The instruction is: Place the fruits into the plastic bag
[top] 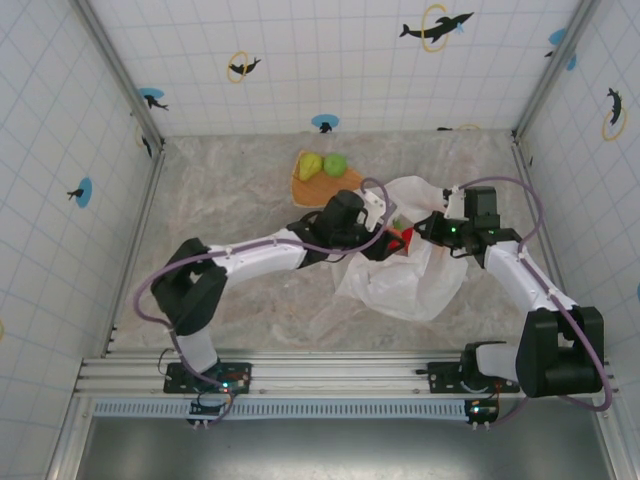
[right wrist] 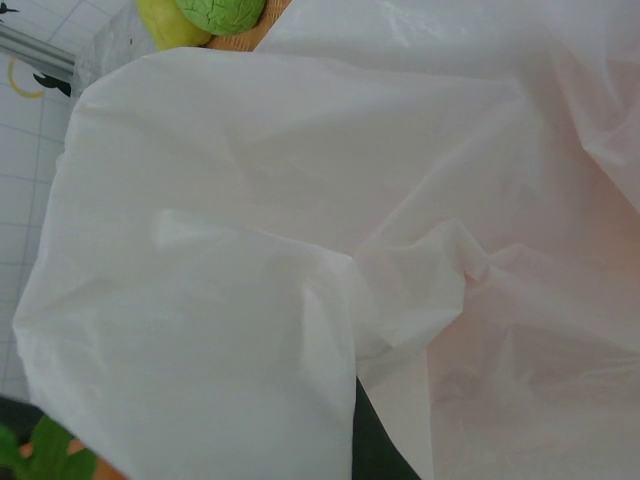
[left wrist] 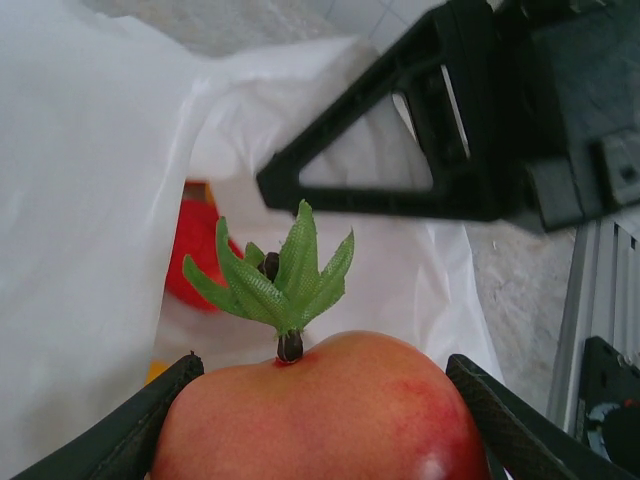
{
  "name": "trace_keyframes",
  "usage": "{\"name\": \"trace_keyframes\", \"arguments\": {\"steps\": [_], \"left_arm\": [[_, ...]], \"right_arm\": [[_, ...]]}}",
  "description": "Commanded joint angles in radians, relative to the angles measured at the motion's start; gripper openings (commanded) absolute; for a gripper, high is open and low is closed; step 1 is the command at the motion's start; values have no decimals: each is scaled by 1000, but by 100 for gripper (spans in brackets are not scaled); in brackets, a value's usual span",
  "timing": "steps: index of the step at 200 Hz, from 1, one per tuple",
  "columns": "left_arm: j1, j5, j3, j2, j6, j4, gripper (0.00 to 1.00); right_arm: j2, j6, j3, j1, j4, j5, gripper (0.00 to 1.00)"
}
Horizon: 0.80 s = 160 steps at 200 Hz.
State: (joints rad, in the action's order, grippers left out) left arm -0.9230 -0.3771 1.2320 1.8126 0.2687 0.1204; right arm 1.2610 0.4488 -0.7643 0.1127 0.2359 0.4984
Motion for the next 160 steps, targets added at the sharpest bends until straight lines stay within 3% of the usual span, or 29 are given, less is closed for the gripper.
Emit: {"name": "trace_keyframes", "arguments": {"steps": [1, 68, 103, 134, 160], "left_arm": [[0, -32, 87, 89, -42, 7, 48], [-1, 165, 209, 251, -92, -9, 54], [0, 333, 227, 293, -74, 43, 55], [0, 425, 262, 347, -53, 70, 57], [0, 445, 284, 374, -44, 81, 65]], "right_arm": [[-21, -2, -7, 8, -11, 5, 3], [-61, 28, -42, 7, -11, 12, 4], [-55, 95, -24, 16, -89, 61, 4], [-55, 97, -20, 22, -90, 55, 4], [-57, 96, -12, 22, -91, 52, 4]]}}
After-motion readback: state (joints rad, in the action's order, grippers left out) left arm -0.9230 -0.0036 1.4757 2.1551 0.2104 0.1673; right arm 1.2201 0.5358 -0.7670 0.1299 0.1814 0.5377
